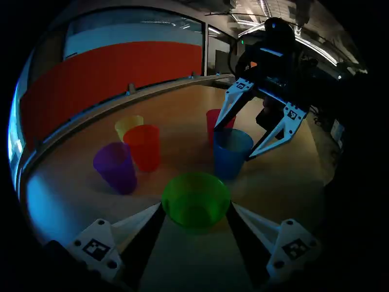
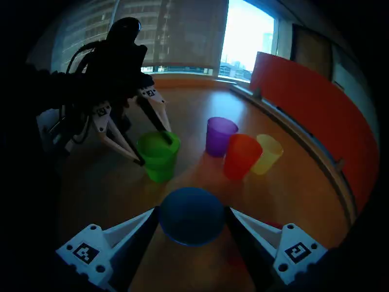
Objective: Pour water
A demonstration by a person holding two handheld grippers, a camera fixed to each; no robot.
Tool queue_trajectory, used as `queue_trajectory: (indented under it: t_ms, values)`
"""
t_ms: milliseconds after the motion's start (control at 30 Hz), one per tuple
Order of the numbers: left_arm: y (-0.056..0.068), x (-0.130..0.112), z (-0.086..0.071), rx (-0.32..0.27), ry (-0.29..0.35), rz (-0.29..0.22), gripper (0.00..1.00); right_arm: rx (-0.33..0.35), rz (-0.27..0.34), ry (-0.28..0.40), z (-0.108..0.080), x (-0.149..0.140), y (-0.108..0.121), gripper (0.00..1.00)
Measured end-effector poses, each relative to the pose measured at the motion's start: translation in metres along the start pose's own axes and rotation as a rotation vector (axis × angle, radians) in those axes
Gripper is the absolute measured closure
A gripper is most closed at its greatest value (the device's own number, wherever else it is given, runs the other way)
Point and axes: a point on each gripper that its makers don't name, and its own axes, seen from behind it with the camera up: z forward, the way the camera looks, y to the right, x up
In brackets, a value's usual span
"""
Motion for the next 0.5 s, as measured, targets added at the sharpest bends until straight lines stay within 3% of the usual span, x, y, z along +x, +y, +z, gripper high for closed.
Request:
queue_trajectory:
  t_ms: [500]
  values:
    - [-0.004,0.016,-0.011,0.024,0.036,0.004,0.08,-0.016,-0.023,0.019,-0.009,0.013,0.001,0.00]
